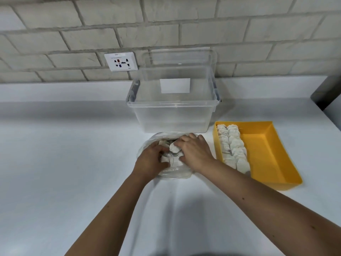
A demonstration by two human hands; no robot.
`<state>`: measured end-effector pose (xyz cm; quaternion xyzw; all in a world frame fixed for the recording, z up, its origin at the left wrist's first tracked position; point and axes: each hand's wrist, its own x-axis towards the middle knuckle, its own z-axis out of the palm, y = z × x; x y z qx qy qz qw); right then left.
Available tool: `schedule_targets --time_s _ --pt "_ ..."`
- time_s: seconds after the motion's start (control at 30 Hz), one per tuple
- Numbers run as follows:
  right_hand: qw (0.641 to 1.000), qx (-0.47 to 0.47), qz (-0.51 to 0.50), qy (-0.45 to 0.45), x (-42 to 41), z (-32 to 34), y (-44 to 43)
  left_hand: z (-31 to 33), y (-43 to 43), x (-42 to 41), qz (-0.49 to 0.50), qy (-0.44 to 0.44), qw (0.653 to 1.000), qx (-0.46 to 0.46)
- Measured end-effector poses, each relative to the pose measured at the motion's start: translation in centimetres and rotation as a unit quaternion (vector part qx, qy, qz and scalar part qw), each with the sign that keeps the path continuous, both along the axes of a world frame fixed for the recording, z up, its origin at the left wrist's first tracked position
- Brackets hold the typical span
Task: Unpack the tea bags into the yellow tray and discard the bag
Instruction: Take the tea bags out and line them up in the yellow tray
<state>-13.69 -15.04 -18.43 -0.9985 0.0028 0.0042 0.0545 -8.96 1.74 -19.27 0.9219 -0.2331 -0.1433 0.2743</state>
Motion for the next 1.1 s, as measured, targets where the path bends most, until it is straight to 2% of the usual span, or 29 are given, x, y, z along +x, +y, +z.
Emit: schedule_targets --time_s 0.27,0.33,0.43,0.57,0.7,0.8,0.83,0.87,0.93,0.97,1.03,1.1 --pt "0.998 -0.007 -0.026 -0.065 0.4 -0.7 0.1 0.2 0.2 -0.4 0.022 0.005 1.000 -0.009" --pt "0.997 0.020 -0.026 -0.068 0.4 -0.7 -0.2 0.3 0.3 -0.5 0.027 0.013 1.000 -0.004" --pt "0.981 0.162 -0.063 -0.084 0.0 -0.2 -0.8 0.4 0.4 -0.9 0.038 0.027 0.998 -0.035" --pt "0.921 0.376 -0.084 -0.050 -0.7 1.7 -1.4 1.0 0.4 -1.4 0.075 0.055 0.981 -0.171" --pt "0.867 0.490 -0.090 -0.020 -0.8 2.3 -1.3 1.6 0.0 -1.8 0.076 0.069 0.976 -0.193" --pt "0.838 0.537 -0.100 -0.002 -0.6 1.9 -1.2 1.5 0.1 -1.9 0.107 0.074 0.972 -0.196" --pt "0.847 0.522 -0.099 -0.007 -0.5 1.7 -1.2 1.5 0.2 -1.9 0.121 0.068 0.971 -0.194" --pt "0.875 0.475 -0.089 -0.017 -0.4 1.3 -1.2 1.5 0.4 -1.8 0.136 0.060 0.970 -0.191" --pt "0.952 0.302 -0.031 -0.023 -0.1 0.3 -1.2 1.6 0.7 -1.7 0.165 0.042 0.969 -0.181" --pt "0.974 0.226 -0.001 -0.006 0.0 -0.1 -1.0 1.6 0.9 -1.6 0.172 0.036 0.969 -0.176" --pt "0.989 0.141 0.022 0.031 -0.1 -0.8 -0.6 1.7 1.1 -1.5 0.174 0.031 0.969 -0.172" --pt "0.993 0.110 0.018 0.025 -0.2 -0.9 -0.2 1.8 1.3 -1.5 0.173 0.030 0.969 -0.172"
